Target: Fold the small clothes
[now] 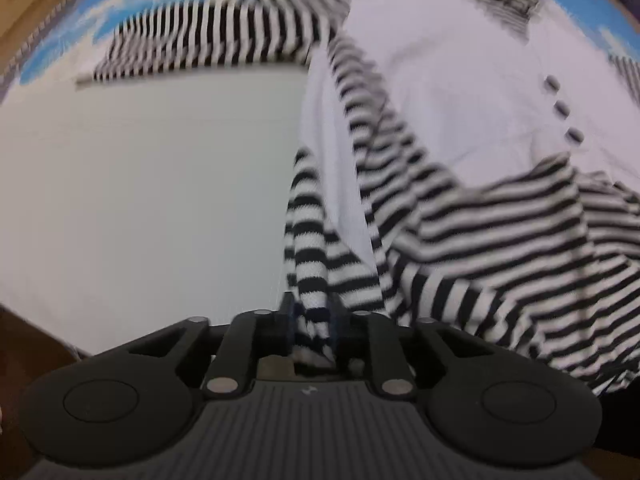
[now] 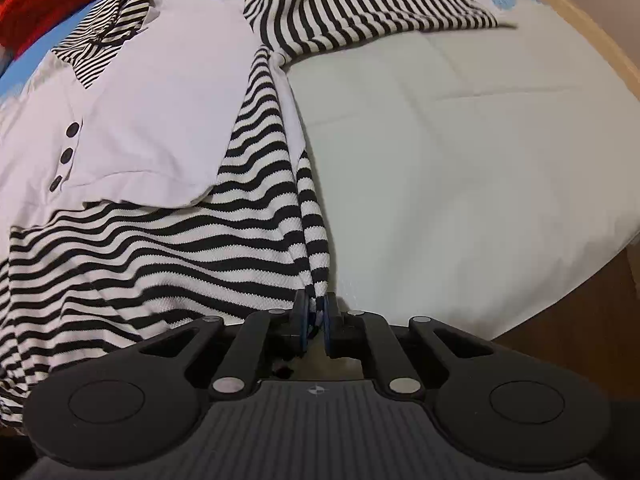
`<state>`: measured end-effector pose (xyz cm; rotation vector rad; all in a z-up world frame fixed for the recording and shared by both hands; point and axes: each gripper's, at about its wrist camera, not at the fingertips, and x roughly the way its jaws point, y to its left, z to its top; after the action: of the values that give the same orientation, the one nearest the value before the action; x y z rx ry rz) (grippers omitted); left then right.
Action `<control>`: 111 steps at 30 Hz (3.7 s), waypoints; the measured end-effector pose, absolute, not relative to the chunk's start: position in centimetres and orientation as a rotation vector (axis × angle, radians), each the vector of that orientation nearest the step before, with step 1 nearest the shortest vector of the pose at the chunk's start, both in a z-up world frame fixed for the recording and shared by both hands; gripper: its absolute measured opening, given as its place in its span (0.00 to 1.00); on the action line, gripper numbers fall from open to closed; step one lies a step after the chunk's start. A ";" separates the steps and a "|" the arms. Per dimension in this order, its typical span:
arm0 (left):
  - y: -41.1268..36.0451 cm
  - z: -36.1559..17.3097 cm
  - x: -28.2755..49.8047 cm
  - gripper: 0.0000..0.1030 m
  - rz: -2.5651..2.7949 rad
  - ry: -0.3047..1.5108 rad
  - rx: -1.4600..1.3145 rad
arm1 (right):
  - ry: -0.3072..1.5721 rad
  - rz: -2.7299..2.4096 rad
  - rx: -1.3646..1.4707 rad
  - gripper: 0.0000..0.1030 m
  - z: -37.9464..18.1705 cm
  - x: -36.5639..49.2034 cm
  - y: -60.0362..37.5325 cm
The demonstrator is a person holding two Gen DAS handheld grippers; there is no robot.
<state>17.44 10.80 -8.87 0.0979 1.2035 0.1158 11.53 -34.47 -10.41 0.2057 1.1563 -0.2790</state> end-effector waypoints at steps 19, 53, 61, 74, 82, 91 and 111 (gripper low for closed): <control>5.1 -8.4 15.6 0.48 -0.202 1.145 0.178 | 1.132 -0.092 0.006 0.56 -9.3 12.4 -28.5; 5.3 -2.7 18.9 0.78 -0.008 0.727 0.095 | 0.654 -0.133 0.001 0.63 -3.2 14.1 -24.4; 6.4 -2.4 18.2 0.77 0.059 0.672 0.126 | 0.674 -0.113 -0.013 0.63 -3.2 14.6 -23.3; 13.9 0.9 27.7 0.23 0.175 0.844 0.129 | 0.667 -0.064 0.038 0.51 -1.1 14.3 -22.6; 23.2 -4.7 32.4 0.23 0.400 0.892 -0.114 | 0.636 -0.019 -0.065 0.24 0.7 13.1 -21.9; 27.7 -7.1 36.1 0.25 0.530 0.879 -0.158 | 0.647 0.024 -0.208 0.27 4.9 19.2 -17.9; 35.2 -9.9 39.7 0.00 0.730 0.940 -0.497 | 0.818 0.043 -0.047 0.37 -0.6 36.7 -20.0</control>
<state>39.70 35.25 -9.94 -0.4974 0.9404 0.7300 36.67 -19.95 -0.59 -0.0470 0.8175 0.0432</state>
